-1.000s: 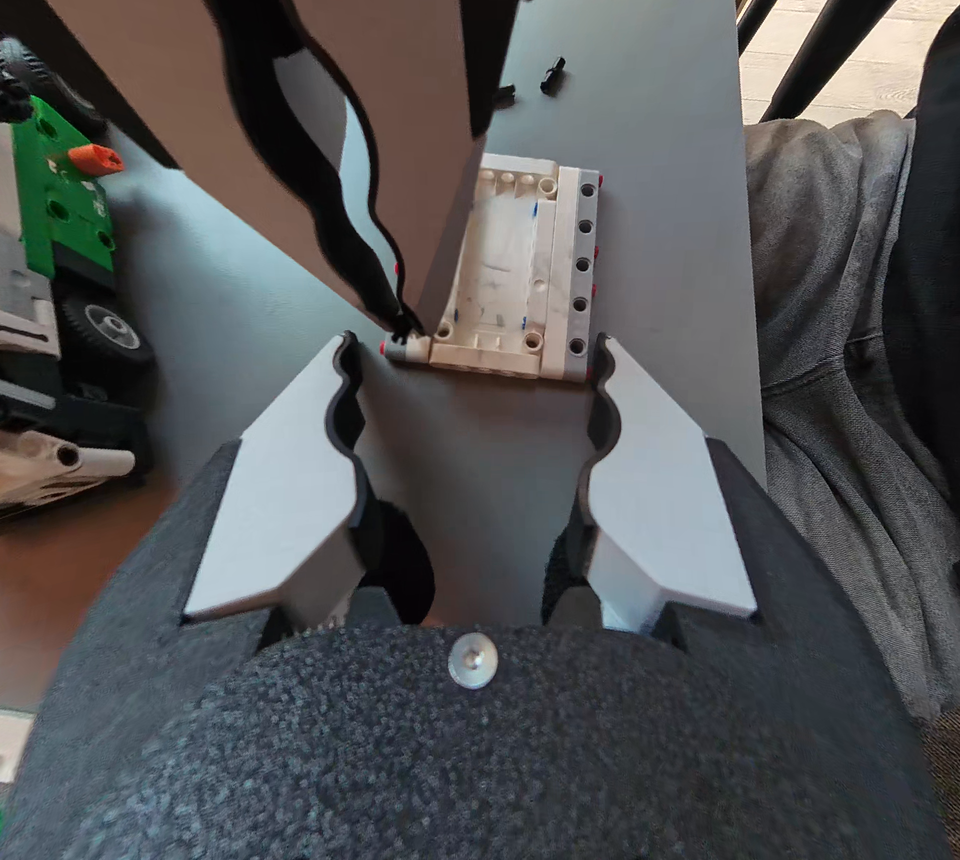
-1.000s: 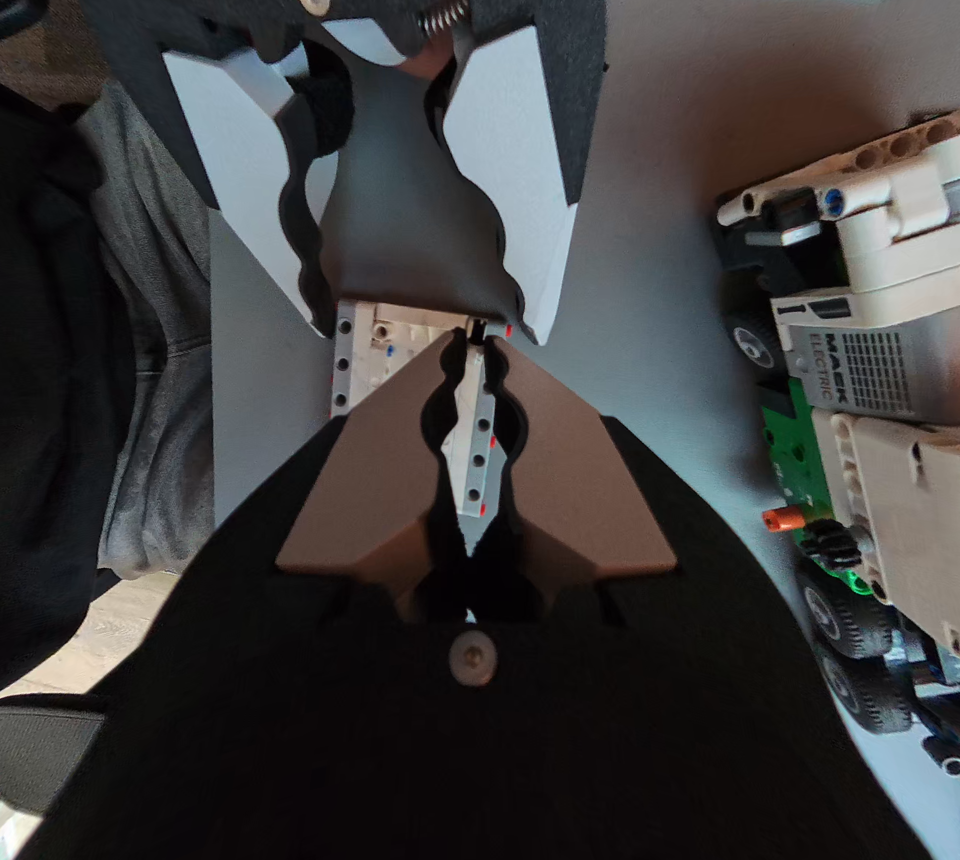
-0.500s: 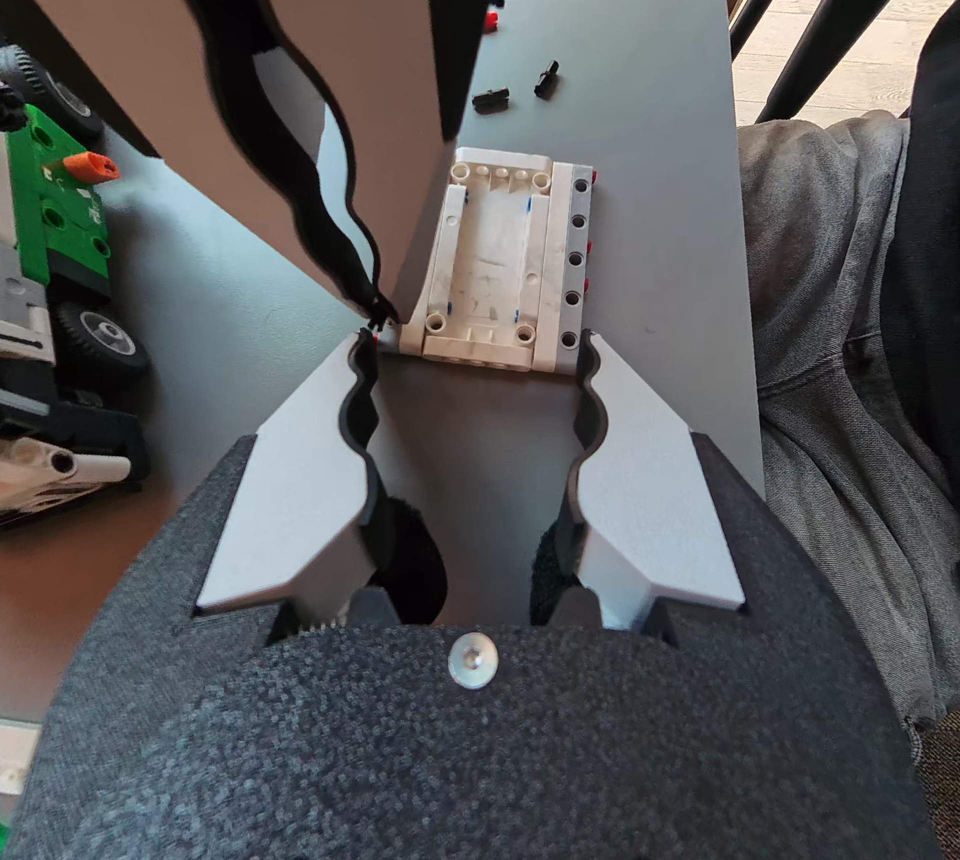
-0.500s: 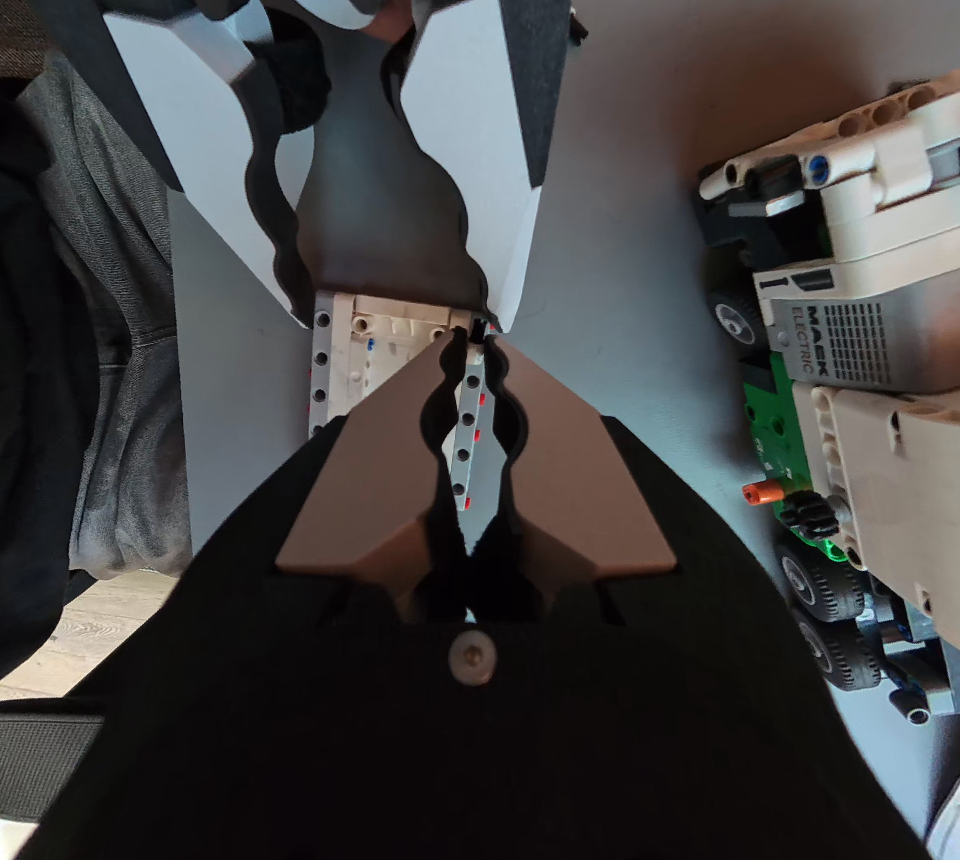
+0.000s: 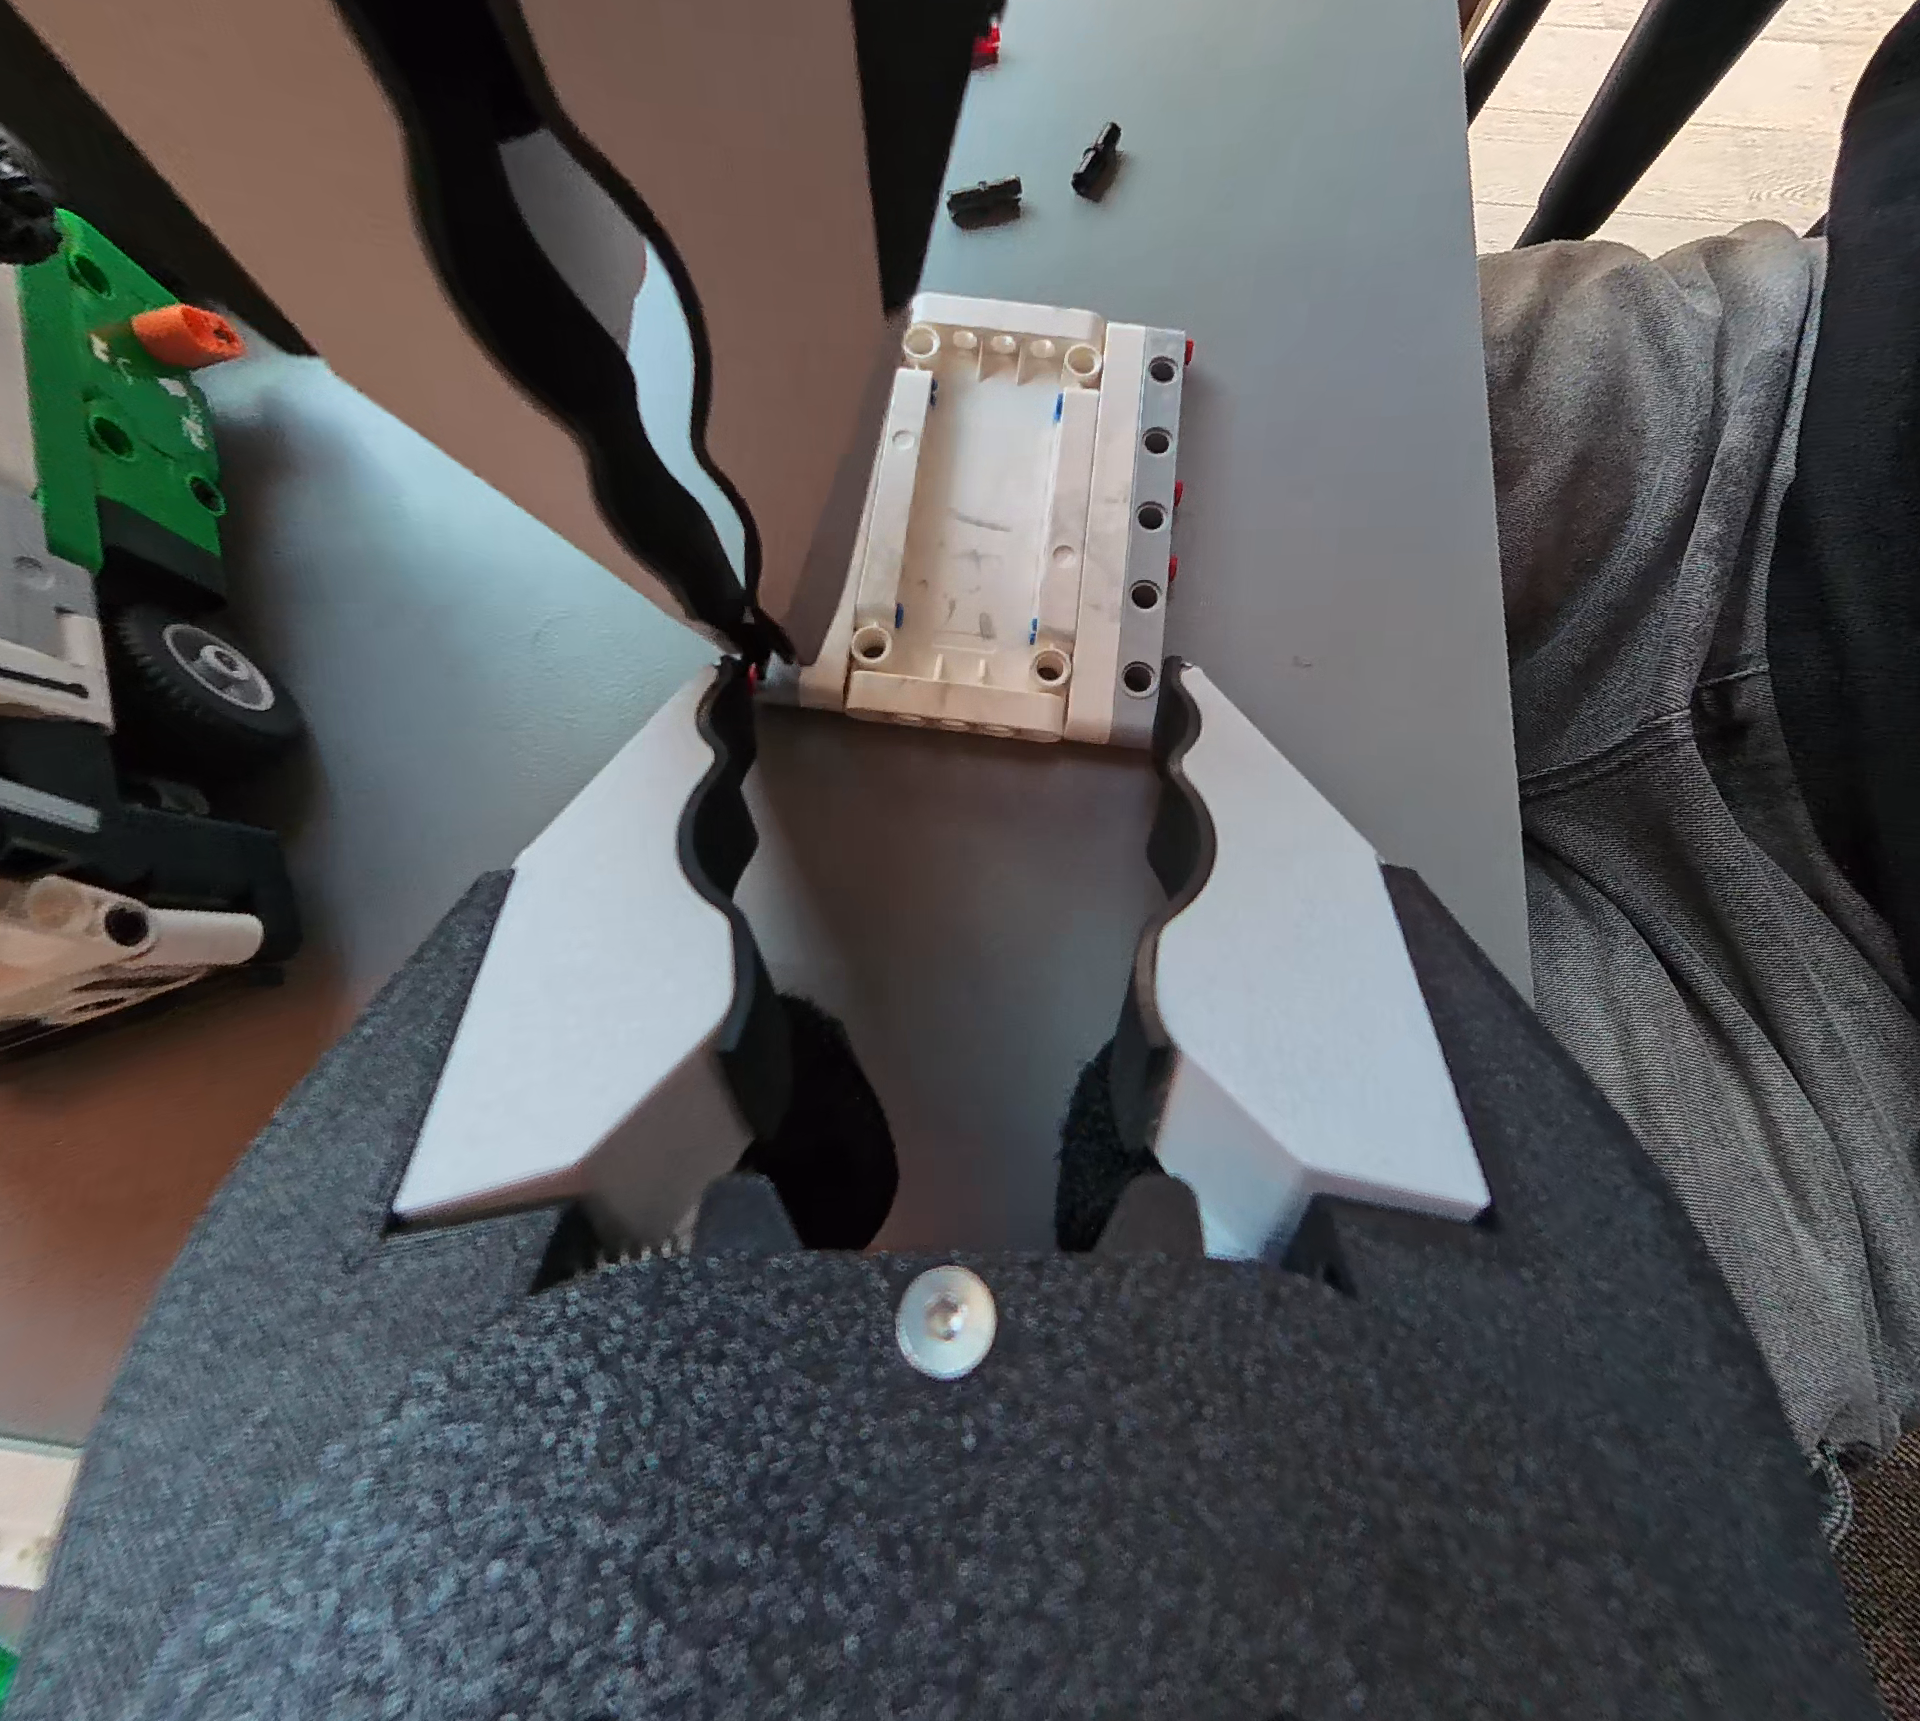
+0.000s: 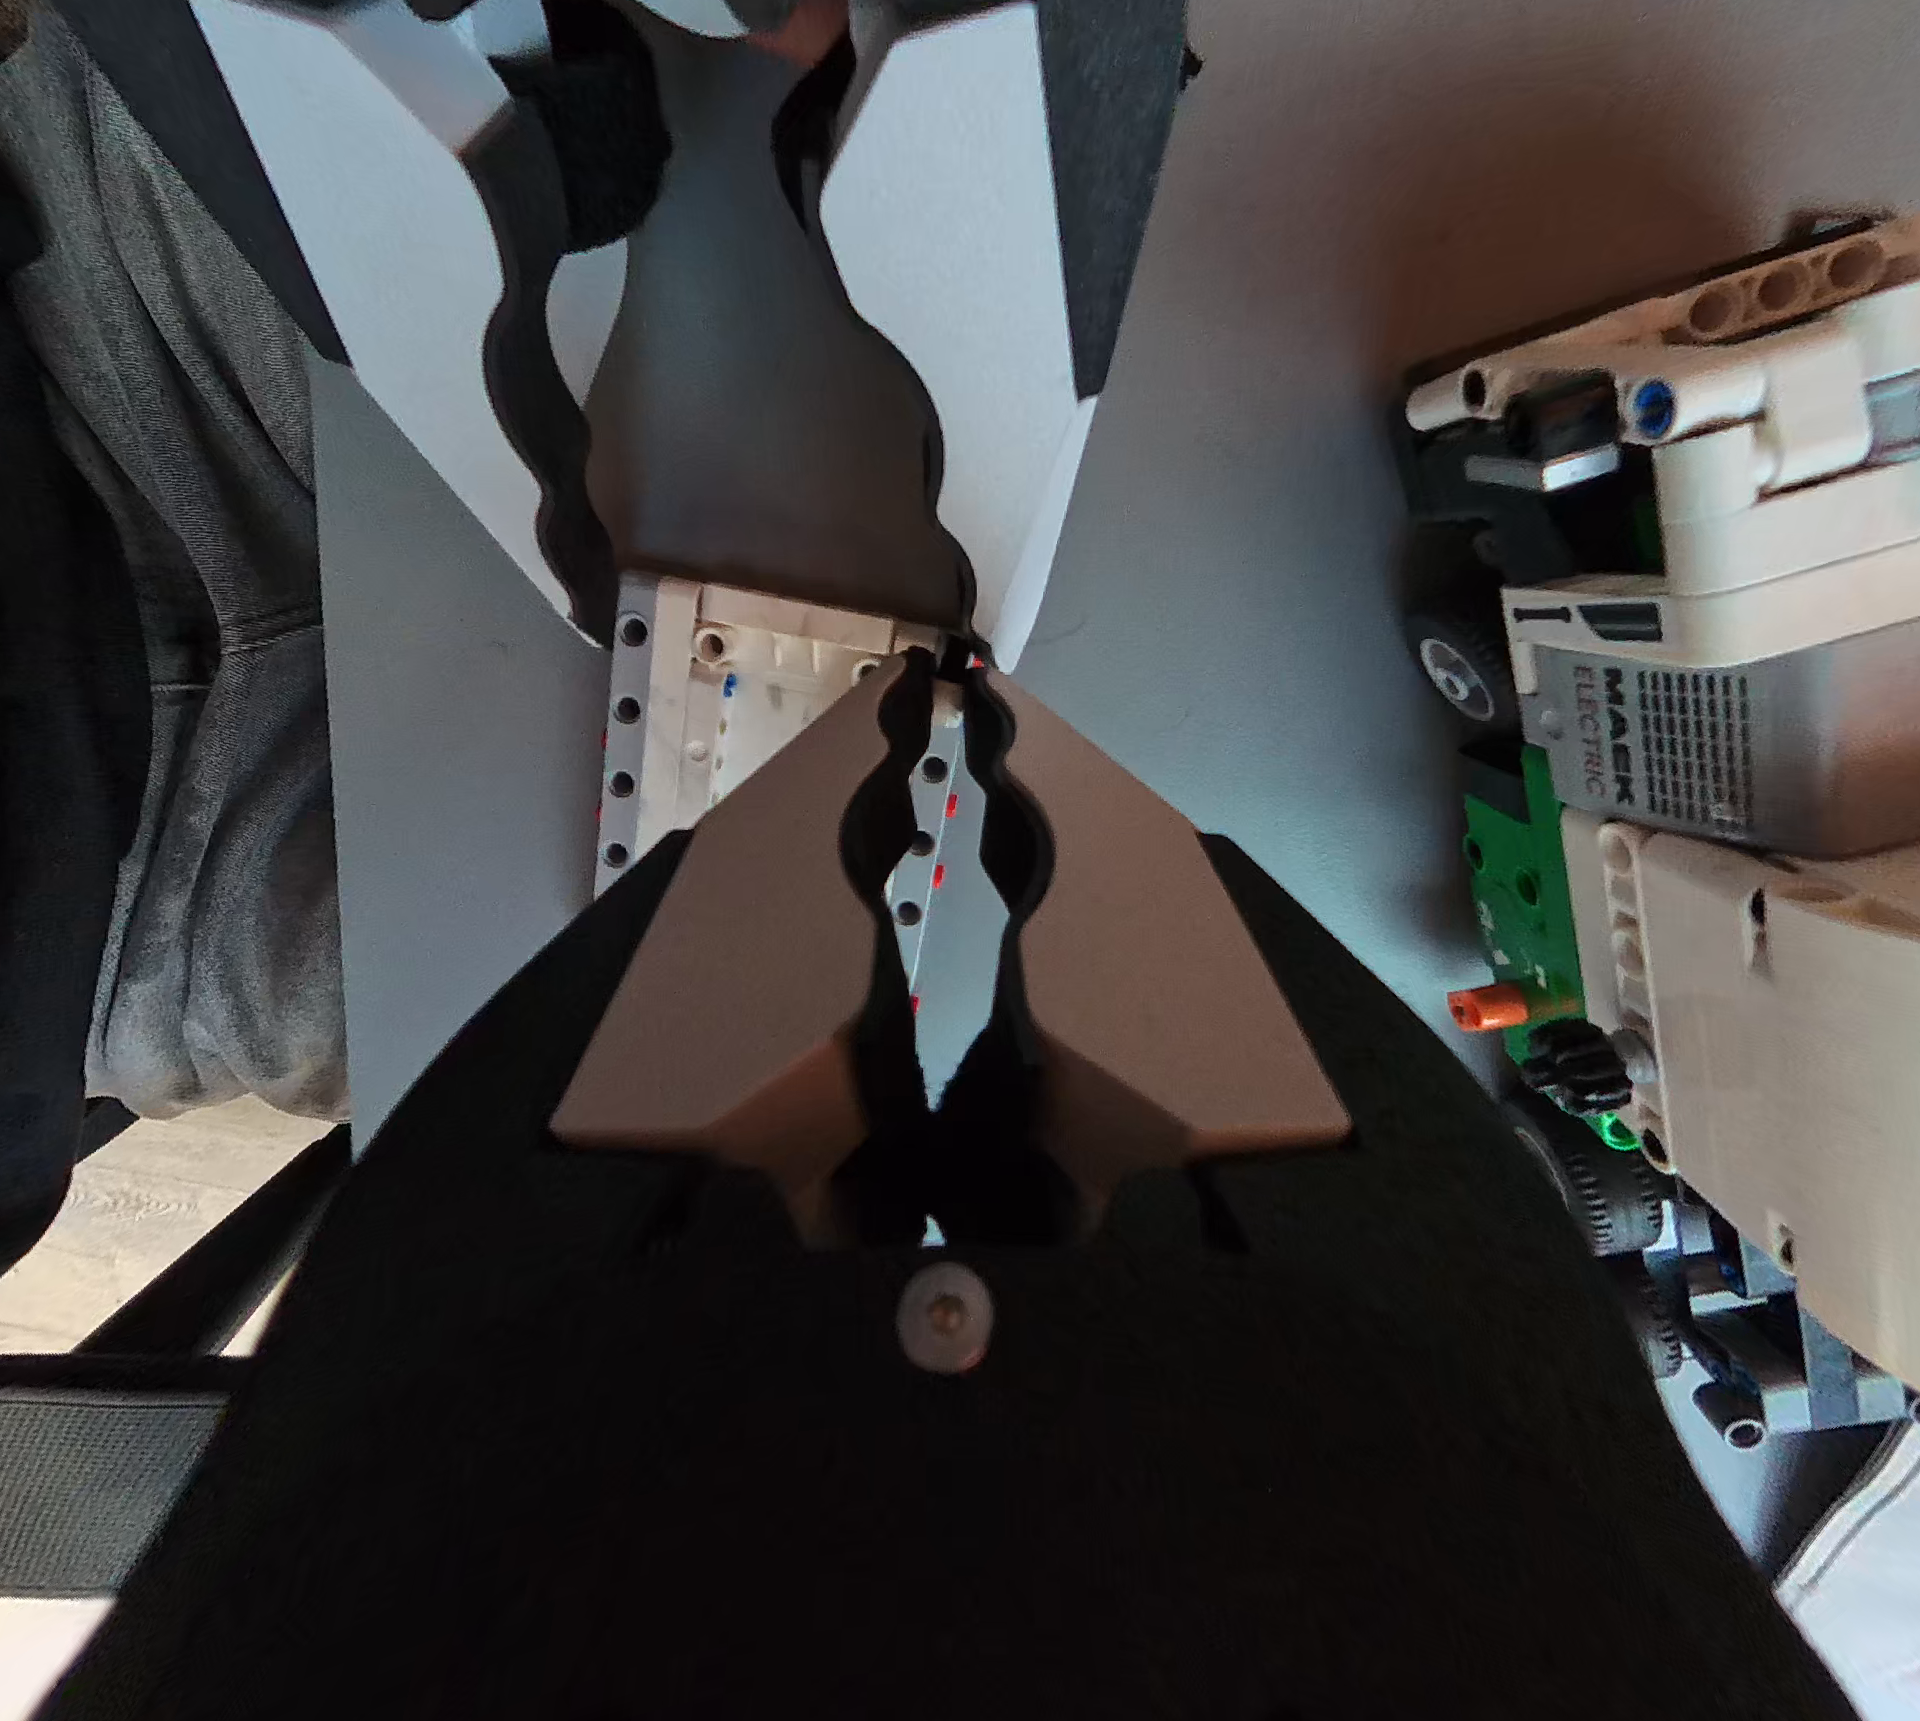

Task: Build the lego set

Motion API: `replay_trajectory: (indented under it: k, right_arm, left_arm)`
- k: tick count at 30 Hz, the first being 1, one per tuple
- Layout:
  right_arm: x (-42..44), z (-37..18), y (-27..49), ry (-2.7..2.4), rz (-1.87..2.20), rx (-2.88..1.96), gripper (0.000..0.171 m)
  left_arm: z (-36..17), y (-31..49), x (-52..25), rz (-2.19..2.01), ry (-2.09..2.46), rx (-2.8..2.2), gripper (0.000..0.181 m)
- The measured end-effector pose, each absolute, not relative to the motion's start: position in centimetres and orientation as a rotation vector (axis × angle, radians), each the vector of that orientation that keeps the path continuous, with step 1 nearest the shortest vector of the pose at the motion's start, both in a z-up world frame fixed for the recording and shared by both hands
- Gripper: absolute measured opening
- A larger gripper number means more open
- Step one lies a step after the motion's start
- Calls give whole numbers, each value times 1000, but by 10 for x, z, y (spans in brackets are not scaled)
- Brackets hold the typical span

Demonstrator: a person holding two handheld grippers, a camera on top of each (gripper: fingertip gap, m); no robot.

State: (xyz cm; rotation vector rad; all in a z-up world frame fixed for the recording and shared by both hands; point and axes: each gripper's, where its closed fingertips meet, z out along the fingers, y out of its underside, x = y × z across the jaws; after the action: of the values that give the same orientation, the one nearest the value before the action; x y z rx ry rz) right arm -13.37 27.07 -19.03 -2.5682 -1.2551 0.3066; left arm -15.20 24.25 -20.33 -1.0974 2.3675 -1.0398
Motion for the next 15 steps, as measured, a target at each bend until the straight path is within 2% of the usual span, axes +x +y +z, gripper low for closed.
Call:
replay_trajectory:
  k: [15]
  right_arm:
    - [-132, -190, 275, -1284, 96, -2162, 5]
  left_arm:
    - [-203, 243, -152, -1046, 2369, -1106, 76]
